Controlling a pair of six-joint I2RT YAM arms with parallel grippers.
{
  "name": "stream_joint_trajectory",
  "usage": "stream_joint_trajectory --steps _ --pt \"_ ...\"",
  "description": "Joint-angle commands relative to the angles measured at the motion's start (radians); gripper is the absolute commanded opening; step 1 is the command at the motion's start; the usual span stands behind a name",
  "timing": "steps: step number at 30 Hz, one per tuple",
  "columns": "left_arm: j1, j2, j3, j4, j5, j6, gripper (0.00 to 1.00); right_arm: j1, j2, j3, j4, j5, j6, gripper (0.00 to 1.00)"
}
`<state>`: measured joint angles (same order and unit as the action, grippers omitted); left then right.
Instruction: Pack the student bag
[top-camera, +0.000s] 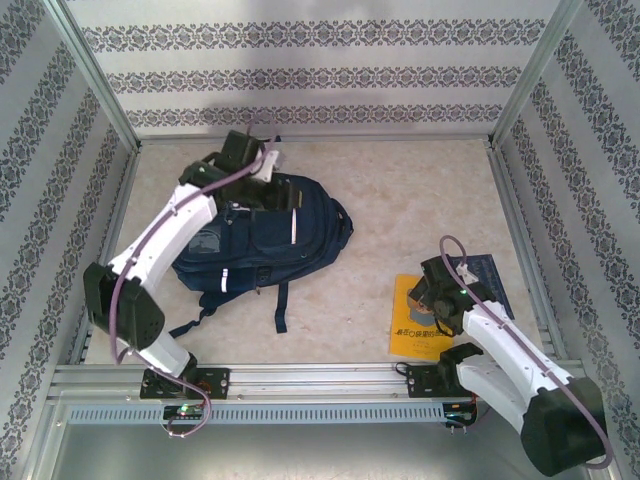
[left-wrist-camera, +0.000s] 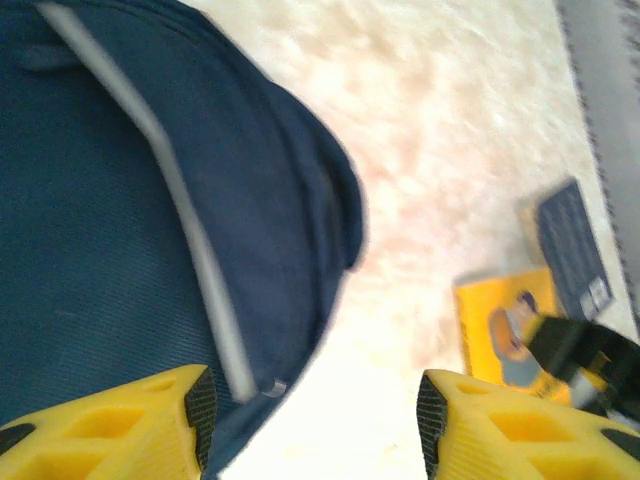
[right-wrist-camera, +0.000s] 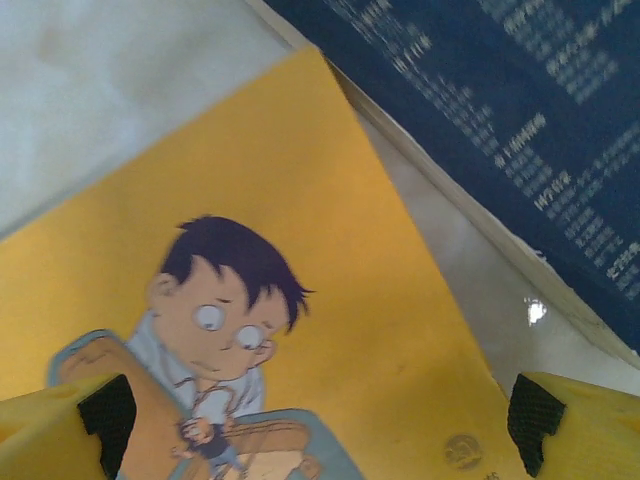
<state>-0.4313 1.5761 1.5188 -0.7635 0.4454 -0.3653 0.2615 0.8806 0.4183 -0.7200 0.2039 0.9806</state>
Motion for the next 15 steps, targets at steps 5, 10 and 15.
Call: stream_joint_trajectory --steps 5,10,15 --pt "-0.202 -0.058 -0.289 0.319 0.079 -0.225 0.58 0.001 0.017 -0.036 0.129 -0.308 -0.012 0.94" --pt "-0.330 0.019 -0.393 0.453 0.050 -0.340 0.57 0.094 -0.041 -0.050 0.172 -0.341 0.121 0.91" --pt "-0.398 0.147 -0.429 0.548 0.086 -0.425 0.56 0.126 -0.035 -0.064 0.217 -0.368 0.138 0.89"
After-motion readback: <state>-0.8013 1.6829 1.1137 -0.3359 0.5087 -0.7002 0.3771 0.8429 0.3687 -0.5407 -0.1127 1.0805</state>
